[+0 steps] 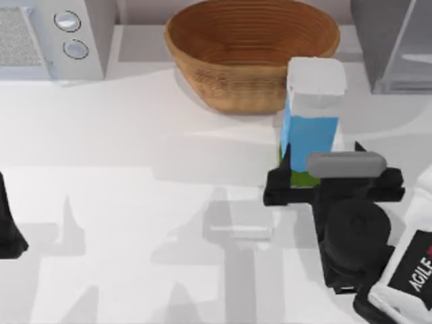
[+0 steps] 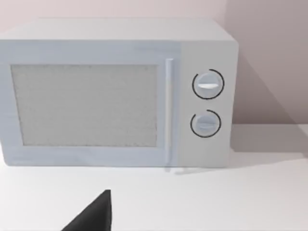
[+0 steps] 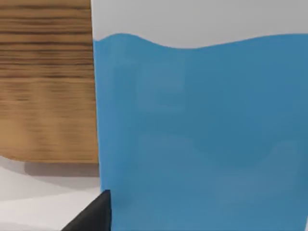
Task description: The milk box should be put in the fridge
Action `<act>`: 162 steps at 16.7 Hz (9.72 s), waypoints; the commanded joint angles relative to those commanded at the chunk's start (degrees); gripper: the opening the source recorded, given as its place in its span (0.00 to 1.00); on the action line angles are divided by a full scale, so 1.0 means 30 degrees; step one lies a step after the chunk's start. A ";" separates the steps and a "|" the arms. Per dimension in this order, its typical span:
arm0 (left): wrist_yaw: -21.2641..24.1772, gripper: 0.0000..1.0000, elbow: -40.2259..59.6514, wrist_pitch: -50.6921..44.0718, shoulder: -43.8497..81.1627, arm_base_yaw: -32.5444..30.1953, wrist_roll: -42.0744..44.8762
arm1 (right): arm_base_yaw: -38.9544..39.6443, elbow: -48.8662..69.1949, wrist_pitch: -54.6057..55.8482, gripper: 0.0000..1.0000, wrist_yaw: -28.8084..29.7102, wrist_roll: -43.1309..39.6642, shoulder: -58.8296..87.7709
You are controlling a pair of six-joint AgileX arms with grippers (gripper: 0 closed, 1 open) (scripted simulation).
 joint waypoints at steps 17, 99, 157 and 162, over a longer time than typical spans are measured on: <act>0.0000 1.00 0.0000 0.0000 0.0000 0.0000 0.0000 | -0.0738 0.2827 0.2216 1.00 -0.0324 -0.1261 0.3211; 0.0000 1.00 0.0000 0.0000 0.0000 0.0000 0.0000 | -1.4432 -0.9456 -2.8966 0.00 -1.4713 -0.1618 -4.0496; 0.0000 1.00 0.0000 0.0000 0.0000 0.0000 0.0000 | -1.8566 2.1347 -1.3116 0.00 -1.8472 -0.1363 0.5909; 0.0000 1.00 0.0000 0.0000 0.0000 0.0000 0.0000 | -1.8566 2.1347 -1.3116 0.38 -1.8472 -0.1363 0.5909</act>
